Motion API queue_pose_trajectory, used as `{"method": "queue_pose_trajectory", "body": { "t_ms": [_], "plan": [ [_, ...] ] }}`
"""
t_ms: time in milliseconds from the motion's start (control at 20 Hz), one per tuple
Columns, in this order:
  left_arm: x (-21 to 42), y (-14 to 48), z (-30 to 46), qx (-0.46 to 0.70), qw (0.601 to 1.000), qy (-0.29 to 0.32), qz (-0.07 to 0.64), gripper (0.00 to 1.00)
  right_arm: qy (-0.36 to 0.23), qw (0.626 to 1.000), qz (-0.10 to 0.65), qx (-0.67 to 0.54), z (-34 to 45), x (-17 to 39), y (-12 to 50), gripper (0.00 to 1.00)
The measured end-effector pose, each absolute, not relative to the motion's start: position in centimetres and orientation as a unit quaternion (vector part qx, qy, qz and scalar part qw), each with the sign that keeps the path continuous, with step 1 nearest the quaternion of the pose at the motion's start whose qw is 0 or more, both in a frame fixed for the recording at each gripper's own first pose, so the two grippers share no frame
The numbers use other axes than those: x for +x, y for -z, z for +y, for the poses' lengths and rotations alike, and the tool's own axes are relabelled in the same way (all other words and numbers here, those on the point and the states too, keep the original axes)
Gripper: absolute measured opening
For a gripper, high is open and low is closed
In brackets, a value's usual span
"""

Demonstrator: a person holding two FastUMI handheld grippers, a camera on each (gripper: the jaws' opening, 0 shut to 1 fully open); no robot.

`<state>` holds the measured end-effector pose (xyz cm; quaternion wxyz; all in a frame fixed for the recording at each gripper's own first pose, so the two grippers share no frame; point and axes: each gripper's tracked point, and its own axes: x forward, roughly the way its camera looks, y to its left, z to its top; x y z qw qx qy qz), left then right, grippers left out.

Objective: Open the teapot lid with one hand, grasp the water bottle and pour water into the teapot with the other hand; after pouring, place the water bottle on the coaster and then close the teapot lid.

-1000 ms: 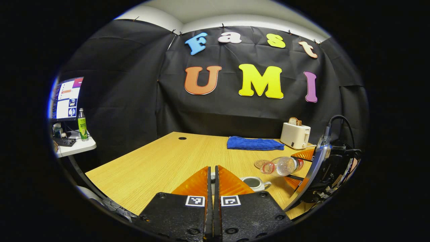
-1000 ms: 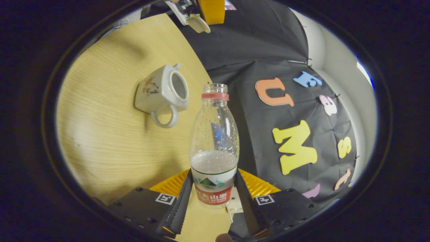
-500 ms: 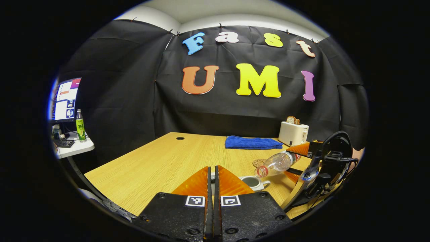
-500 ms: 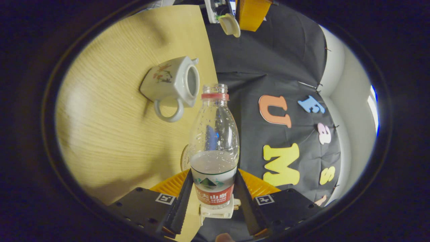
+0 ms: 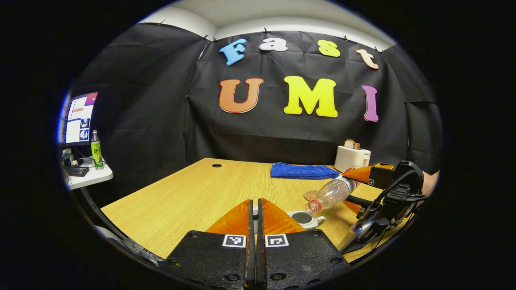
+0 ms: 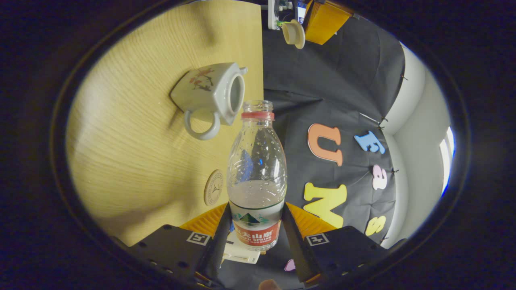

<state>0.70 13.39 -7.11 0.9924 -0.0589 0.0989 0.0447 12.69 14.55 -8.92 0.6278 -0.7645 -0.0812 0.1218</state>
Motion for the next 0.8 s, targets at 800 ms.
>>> {"method": "queue_pose_trajectory", "body": {
  "t_ms": [800],
  "plan": [
    [0.7,7.1,13.8,-0.065,0.992,-0.048,0.099,0.03,-0.101,0.565,-0.12,-0.81,15.7,13.0,6.2,0.71]
  ]
}}
